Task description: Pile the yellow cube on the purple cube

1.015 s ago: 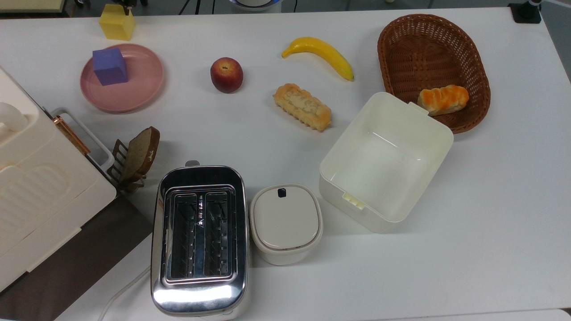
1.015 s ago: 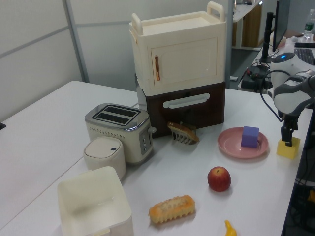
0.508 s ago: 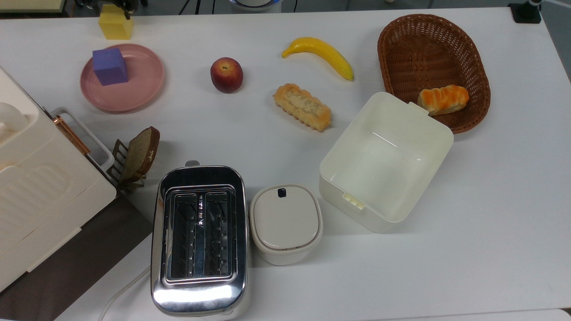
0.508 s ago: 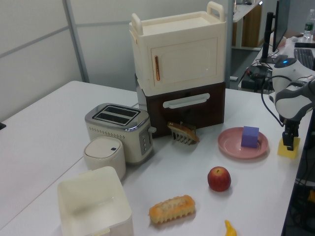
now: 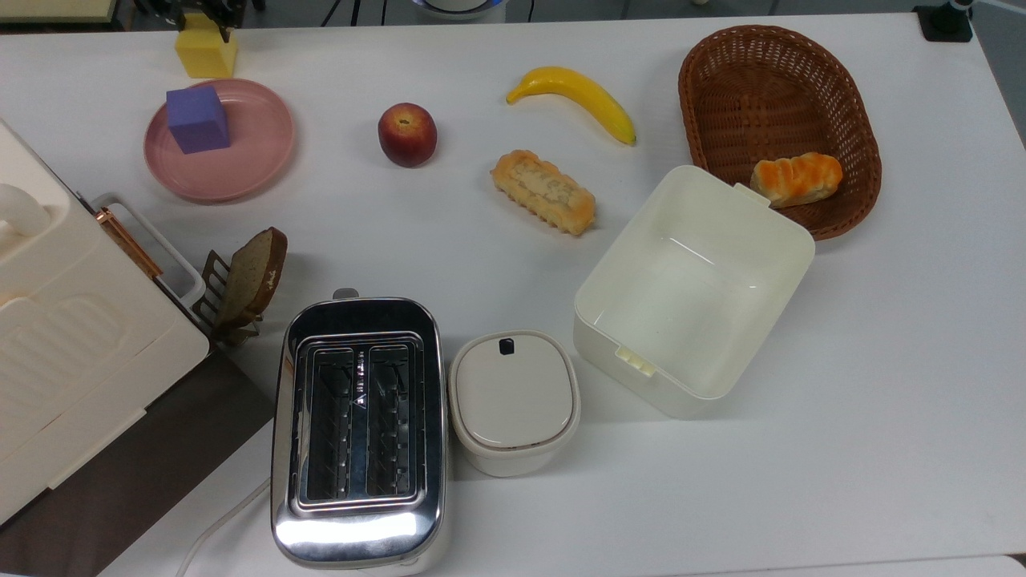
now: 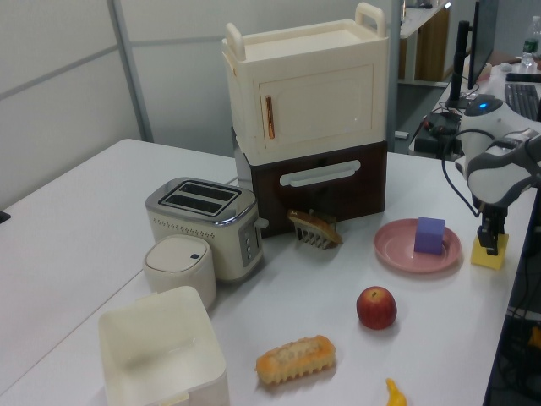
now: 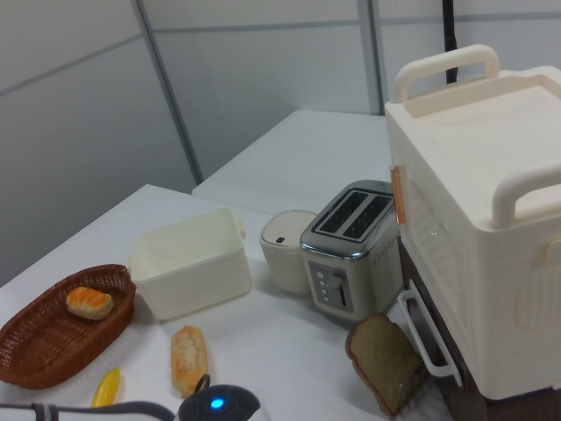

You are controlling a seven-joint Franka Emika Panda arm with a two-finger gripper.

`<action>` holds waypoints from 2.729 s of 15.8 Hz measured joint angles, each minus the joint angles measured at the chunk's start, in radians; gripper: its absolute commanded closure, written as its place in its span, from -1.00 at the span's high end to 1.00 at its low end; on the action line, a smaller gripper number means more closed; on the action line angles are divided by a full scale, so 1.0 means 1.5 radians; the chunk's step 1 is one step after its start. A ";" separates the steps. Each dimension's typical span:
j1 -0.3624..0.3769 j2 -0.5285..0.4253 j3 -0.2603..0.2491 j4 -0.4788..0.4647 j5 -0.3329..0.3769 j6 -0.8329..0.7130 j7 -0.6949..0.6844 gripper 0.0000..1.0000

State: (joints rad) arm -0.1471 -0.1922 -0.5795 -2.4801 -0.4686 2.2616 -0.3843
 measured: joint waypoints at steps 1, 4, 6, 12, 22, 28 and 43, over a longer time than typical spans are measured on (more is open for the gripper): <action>0.003 -0.002 0.000 0.014 0.023 -0.021 -0.001 -1.00; 0.025 -0.009 0.001 0.087 0.114 -0.119 -0.029 -1.00; 0.033 -0.012 0.002 0.144 0.186 -0.166 -0.044 -1.00; 0.062 0.003 0.003 0.222 0.307 -0.171 -0.051 -1.00; 0.074 0.098 0.002 0.254 0.308 -0.125 -0.039 1.00; 0.073 0.100 0.000 0.255 0.308 -0.125 -0.039 1.00; 0.124 0.163 0.003 0.269 0.308 -0.088 -0.069 1.00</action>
State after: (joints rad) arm 0.0395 0.0517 -0.5745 -2.0762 -0.0063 2.1293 -0.4883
